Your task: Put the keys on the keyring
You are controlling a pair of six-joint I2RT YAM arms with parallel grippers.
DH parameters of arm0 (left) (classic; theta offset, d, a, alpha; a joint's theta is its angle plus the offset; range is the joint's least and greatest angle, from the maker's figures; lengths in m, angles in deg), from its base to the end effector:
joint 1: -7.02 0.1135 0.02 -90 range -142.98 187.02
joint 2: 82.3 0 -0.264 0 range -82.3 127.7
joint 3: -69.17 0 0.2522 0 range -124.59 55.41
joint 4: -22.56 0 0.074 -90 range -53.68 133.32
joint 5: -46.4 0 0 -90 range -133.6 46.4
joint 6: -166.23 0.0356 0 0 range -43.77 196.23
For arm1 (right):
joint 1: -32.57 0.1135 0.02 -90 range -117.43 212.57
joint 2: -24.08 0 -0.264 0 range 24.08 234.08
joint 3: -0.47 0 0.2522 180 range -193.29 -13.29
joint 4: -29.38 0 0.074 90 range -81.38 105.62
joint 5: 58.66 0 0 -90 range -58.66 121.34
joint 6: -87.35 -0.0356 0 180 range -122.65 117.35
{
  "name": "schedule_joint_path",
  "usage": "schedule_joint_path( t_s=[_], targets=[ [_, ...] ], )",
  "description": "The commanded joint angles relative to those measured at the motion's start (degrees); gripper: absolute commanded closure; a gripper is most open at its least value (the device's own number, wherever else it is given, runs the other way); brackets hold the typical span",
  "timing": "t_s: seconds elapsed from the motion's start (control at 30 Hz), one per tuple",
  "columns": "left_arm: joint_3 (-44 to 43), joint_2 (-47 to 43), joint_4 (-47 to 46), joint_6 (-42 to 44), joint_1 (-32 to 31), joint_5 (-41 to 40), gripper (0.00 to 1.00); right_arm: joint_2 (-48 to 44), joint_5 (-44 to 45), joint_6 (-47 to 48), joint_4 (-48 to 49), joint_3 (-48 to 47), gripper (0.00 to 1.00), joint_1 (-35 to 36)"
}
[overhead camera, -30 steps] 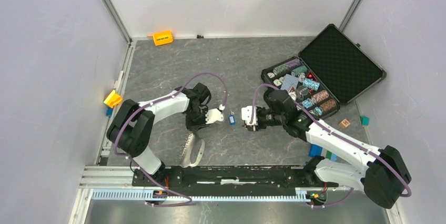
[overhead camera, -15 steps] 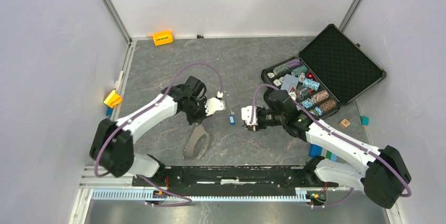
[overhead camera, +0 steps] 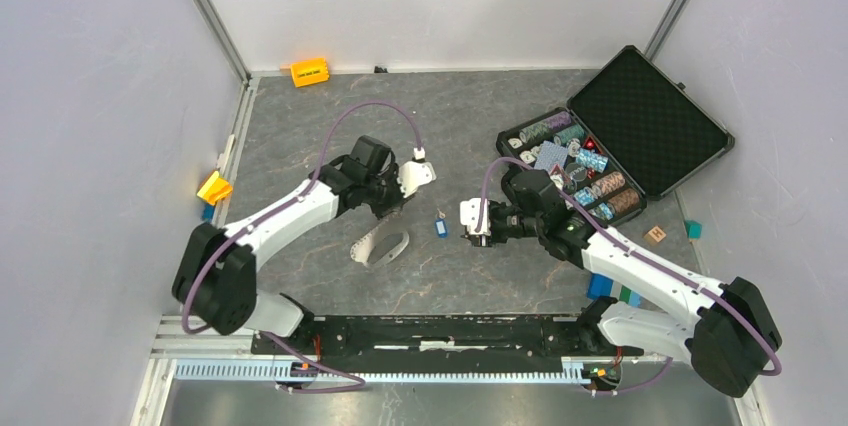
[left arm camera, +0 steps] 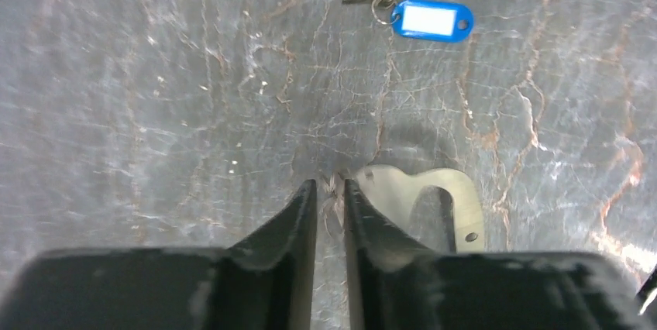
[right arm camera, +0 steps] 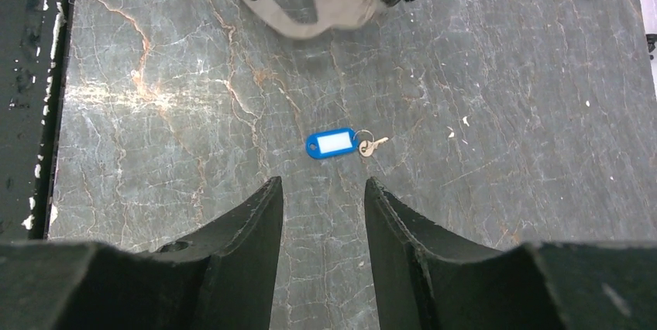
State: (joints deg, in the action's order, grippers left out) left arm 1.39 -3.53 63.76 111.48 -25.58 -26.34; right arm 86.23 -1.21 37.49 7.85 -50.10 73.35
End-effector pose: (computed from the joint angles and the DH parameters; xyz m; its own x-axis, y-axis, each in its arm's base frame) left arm 0.2322 -0.1610 0.2390 -0.1582 0.7554 -0.6359 0.9294 0.3313 0.1624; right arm 0.1623 0.1653 0.2395 0.2587 -0.4945 -0.8298 -0.9484 0.0329 -0.3153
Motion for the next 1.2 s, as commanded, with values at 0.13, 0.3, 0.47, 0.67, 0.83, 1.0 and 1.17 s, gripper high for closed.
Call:
schedule_joint_path(
  t_s=[0.13,0.3,0.47,0.67,0.83,1.0,1.17],
  targets=[
    [-0.10,-0.59,-6.29,-5.73,1.32,-8.03,0.22,-1.02,-0.66,-0.59,2.06,0.08,0.51,-1.22],
    [0.68,-6.35,5.90,-6.07,2.05,-13.02,0.03,-1.15,-1.05,-0.28,1.97,0.17,0.51,-1.34],
    [3.85,-7.50,16.56,-4.51,2.35,-17.04,0.08,-0.84,-1.35,-0.06,1.54,0.08,0.51,-1.31],
    [8.92,-10.62,20.24,11.28,2.76,-13.59,0.22,-0.55,-1.89,-0.06,1.44,-0.01,0.51,-1.33],
    [12.39,-12.46,20.07,25.70,2.94,-10.60,0.23,-0.05,-1.90,0.02,1.02,-0.18,0.50,-1.31],
    [12.92,-9.02,18.60,32.68,3.14,-10.20,0.24,0.19,-1.99,0.10,0.93,-0.18,0.50,-1.31],
    [12.40,-4.46,17.73,37.70,3.49,-9.66,0.28,0.26,-1.99,0.42,0.56,-0.11,0.50,-1.31]
  ],
)
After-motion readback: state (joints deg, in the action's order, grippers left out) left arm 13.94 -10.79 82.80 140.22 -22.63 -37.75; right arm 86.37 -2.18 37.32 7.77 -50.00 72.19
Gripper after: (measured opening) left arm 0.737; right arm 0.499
